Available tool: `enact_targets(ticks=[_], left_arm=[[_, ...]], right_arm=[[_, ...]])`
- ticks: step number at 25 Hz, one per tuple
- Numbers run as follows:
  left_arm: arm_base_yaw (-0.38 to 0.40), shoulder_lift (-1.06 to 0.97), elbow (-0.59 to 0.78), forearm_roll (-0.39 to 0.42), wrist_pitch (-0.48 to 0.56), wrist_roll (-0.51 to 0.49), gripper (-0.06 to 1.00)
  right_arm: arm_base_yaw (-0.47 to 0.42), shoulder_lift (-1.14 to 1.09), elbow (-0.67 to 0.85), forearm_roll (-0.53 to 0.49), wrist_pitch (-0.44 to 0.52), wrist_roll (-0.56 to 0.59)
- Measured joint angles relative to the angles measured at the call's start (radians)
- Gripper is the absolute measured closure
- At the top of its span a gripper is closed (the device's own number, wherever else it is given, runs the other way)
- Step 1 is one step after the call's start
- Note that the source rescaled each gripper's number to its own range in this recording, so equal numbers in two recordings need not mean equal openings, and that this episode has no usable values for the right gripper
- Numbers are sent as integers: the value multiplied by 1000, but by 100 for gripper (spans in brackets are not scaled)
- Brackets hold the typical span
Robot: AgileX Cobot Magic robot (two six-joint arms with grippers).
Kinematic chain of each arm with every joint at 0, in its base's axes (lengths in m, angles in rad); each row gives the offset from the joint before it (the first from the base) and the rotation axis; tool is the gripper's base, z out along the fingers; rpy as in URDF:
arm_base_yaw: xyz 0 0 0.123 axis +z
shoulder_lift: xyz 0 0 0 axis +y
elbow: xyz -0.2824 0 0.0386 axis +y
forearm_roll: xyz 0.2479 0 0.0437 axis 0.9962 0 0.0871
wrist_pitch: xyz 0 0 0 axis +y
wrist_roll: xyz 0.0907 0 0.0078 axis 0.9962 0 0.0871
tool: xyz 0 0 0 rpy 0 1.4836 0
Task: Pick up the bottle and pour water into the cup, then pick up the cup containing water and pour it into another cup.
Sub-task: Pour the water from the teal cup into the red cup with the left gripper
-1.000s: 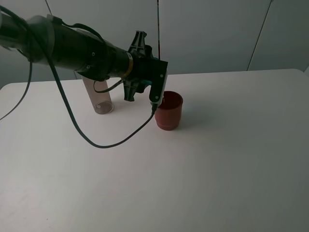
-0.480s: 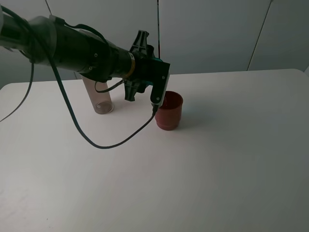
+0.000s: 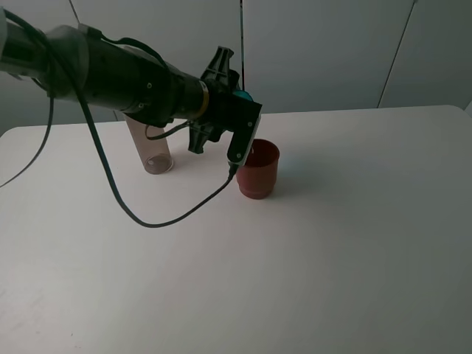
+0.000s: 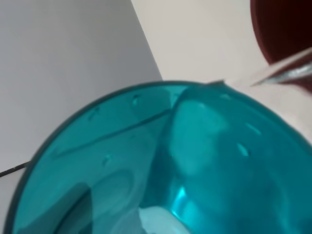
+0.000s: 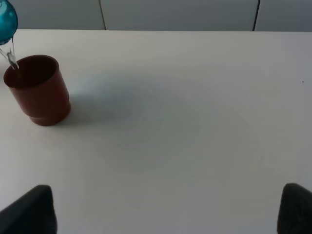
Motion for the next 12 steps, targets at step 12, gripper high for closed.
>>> enact_targets(ticks=[12], left_arm=[[-14,0,-2,0,7,80,55]], right_arm=[[0,0,0,0,0,0]])
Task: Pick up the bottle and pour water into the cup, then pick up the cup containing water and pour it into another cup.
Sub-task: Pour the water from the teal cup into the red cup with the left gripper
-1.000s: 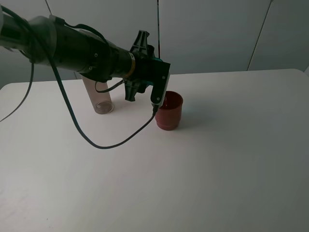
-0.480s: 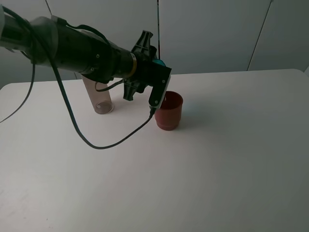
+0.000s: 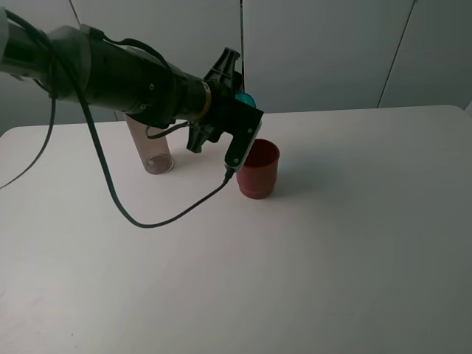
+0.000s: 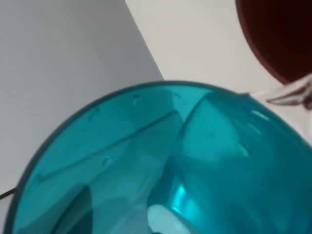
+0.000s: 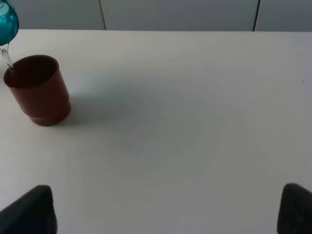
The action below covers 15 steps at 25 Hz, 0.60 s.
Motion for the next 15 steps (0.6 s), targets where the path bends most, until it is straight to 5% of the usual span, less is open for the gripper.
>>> enact_targets(ticks=[15], left_arm=[[-18,0,-47,1,0,104,55]], right_arm=[[0,0,0,0,0,0]])
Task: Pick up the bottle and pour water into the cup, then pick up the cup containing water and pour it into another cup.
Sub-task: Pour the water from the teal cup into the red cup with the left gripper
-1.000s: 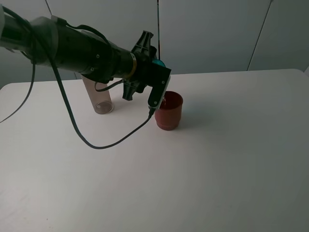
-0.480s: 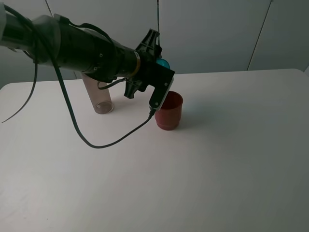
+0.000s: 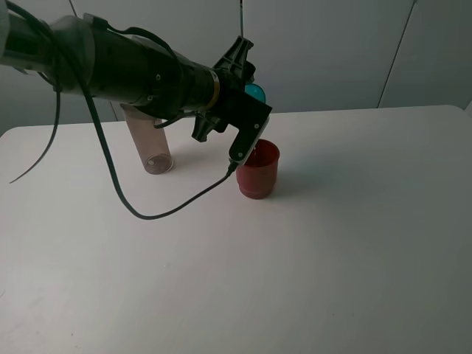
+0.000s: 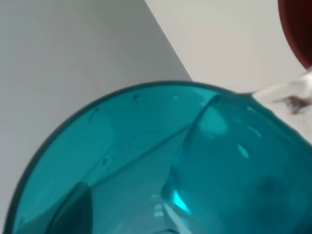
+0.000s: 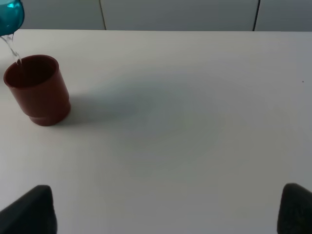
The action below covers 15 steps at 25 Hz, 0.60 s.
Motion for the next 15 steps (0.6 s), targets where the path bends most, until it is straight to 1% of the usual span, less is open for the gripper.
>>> enact_targets(ticks=[10,15], left_arm=[[-2,0,0,0,5,160,55],[-5,0,0,0,8,213,55]], right_arm=[[0,0,0,0,0,0],[0,0,0,0,0,0]])
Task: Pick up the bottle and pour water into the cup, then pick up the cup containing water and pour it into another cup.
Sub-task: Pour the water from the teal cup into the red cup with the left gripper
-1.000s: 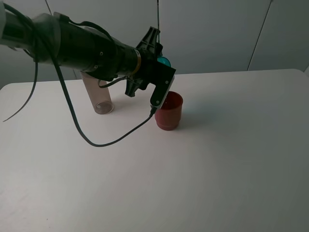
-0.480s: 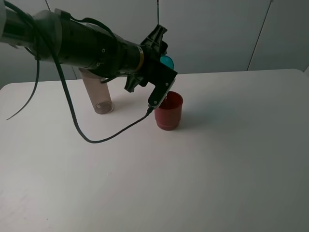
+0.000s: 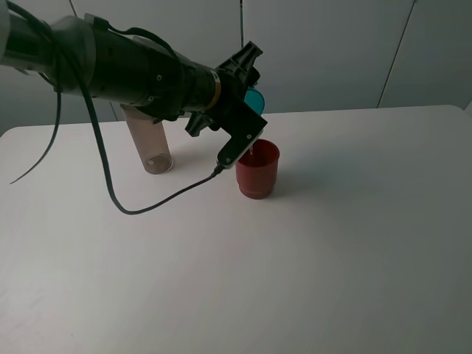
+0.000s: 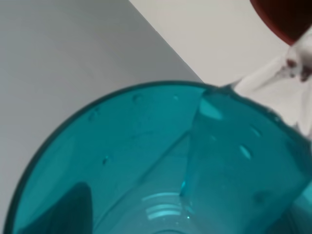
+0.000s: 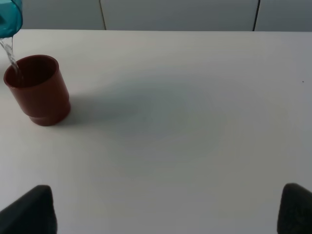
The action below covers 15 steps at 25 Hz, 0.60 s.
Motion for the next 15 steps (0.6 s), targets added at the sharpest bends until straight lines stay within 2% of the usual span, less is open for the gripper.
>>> enact_targets(ticks=[4,15], left_arm=[[-1,0,0,0,10,37,55],[-5,0,0,0,18,44,55]], right_arm=[[0,0,0,0,0,0],[0,0,0,0,0,0]])
